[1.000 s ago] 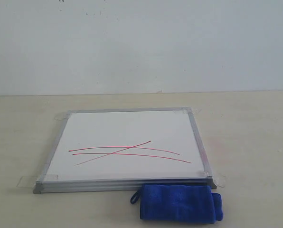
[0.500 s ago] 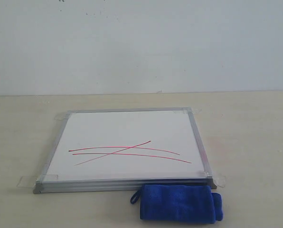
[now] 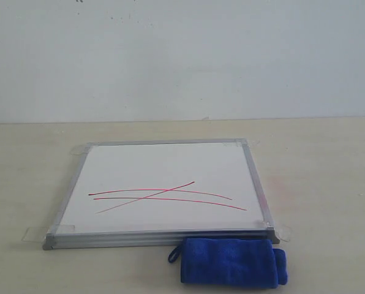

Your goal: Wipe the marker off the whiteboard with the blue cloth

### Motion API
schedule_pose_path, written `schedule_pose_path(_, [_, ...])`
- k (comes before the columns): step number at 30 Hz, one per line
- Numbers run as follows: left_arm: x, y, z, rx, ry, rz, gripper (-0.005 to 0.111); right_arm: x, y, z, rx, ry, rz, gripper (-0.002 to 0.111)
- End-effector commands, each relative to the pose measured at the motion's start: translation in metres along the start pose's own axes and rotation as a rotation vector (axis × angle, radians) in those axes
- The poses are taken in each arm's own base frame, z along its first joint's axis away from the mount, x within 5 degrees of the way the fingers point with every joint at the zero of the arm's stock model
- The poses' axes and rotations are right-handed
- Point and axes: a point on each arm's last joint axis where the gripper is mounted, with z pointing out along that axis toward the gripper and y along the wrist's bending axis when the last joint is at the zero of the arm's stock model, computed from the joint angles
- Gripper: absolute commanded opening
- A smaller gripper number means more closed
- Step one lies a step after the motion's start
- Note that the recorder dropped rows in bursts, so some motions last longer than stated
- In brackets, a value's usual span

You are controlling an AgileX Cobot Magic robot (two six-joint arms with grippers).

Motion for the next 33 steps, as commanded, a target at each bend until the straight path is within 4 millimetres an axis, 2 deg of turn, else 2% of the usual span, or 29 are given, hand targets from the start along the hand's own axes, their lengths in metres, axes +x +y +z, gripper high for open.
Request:
schedule_pose_path(1, [0.001, 0.0, 0.0, 0.002, -0.003, 0.001, 0.004, -0.013, -0.001, -0.001, 0.01, -0.142, 0.001, 0.0])
schedule_pose_path(5, [0.001, 0.0, 0.0, 0.002, -0.003, 0.001, 0.004, -0.023, -0.002, -0.003, 0.017, -0.256, 0.02, 0.0])
schedule_pose_path(9, [0.001, 0.0, 0.0, 0.002, -0.003, 0.001, 0.004, -0.024, -0.002, -0.003, 0.012, -0.246, 0.055, 0.0])
schedule_pose_path(15, [0.001, 0.0, 0.0, 0.002, -0.003, 0.001, 0.004, -0.054, -0.007, -0.007, 0.008, -0.044, 0.053, 0.0])
schedule_pose_path(22, [0.001, 0.0, 0.0, 0.002, -0.003, 0.001, 0.004, -0.078, -0.01, 0.005, -0.005, 0.211, 0.048, 0.0])
schedule_pose_path(33, [0.001, 0.0, 0.0, 0.002, -0.003, 0.001, 0.004, -0.089, -0.011, 0.01, -0.002, 0.104, 0.063, 0.0])
